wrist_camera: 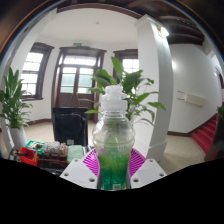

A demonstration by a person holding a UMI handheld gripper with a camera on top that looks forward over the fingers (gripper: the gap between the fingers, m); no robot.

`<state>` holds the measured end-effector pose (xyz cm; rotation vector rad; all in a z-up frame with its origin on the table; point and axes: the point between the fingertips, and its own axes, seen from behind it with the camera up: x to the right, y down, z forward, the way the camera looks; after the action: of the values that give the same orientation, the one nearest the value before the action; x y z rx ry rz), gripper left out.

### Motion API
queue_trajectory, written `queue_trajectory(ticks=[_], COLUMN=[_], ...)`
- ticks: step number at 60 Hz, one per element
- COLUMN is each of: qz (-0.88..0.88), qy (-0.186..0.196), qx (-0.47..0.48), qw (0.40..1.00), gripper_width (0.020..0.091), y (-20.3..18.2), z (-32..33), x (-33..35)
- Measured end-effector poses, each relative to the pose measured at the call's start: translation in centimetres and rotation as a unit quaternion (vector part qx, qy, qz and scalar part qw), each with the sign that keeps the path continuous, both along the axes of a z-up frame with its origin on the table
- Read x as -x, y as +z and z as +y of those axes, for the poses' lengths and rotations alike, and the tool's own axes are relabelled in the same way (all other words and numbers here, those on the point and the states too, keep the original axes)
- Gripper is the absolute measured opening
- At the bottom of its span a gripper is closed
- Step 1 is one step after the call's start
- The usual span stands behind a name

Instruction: Pour water

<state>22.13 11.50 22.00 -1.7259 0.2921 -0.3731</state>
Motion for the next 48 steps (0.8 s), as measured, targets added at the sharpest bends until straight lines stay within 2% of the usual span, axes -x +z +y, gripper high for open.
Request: queue_trajectory(ticks=[6, 16, 26, 35, 36, 38, 46, 48], qz=[0.017, 0.026, 0.063, 0.053, 0.052, 0.047, 0.037, 0.038], qy=[-0.025, -0.032, -0.019, -0.015, -0.014, -0.014, -0.014, -0.012], qx=[0.001, 0.019, 0.027, 0.010, 0.011, 0.016, 0.027, 0.030], qw=[1.000, 0.999, 0.997, 0.998, 0.999, 0.999, 0.999, 0.999], gripper_width=[0.0327, 0.0326, 0.0338, 0.0329, 0.0383, 0.0371, 0.0503, 0.0573], y=[-3.4, -7.7, -12.1, -11.9, -12.2, -12.1, -12.2, -12.3], z=[-0.2, -0.2, -0.1, 0.2, 0.6, 0.3, 0.4, 0.4], x=[-3.3, -5.5, -5.3, -4.8, -5.0, -4.9, -4.9, -4.8])
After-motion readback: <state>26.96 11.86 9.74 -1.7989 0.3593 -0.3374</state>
